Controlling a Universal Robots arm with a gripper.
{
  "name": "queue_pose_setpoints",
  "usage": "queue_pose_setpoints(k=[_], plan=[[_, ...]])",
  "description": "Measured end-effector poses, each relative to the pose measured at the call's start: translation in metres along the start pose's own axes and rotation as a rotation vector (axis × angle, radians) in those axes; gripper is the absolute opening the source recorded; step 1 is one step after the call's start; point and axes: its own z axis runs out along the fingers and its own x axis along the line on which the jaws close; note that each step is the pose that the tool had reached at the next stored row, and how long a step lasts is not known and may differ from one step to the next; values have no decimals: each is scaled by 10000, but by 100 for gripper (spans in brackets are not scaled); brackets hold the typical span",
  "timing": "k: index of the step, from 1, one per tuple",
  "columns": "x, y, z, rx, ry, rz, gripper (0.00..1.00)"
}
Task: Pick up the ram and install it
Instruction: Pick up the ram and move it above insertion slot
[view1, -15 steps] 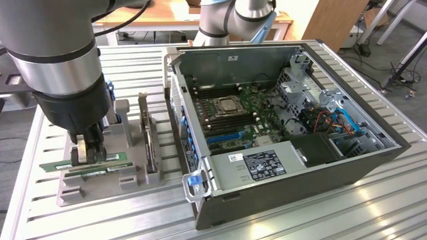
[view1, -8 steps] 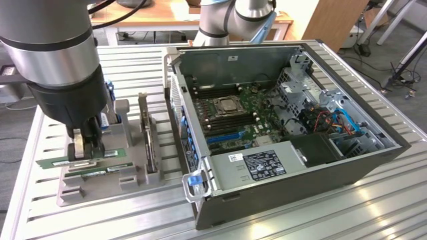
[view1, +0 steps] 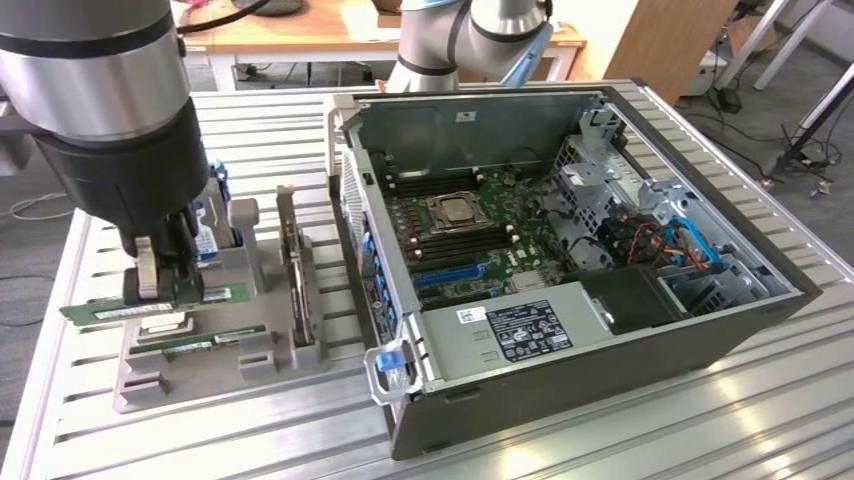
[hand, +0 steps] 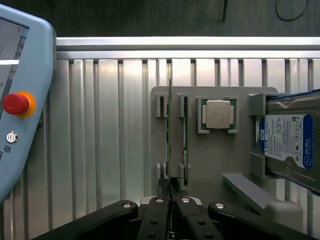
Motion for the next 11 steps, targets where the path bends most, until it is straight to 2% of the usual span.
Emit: queue_pose_setpoints(k=[11], plan=[[-5, 14, -332, -1, 1, -1, 12]])
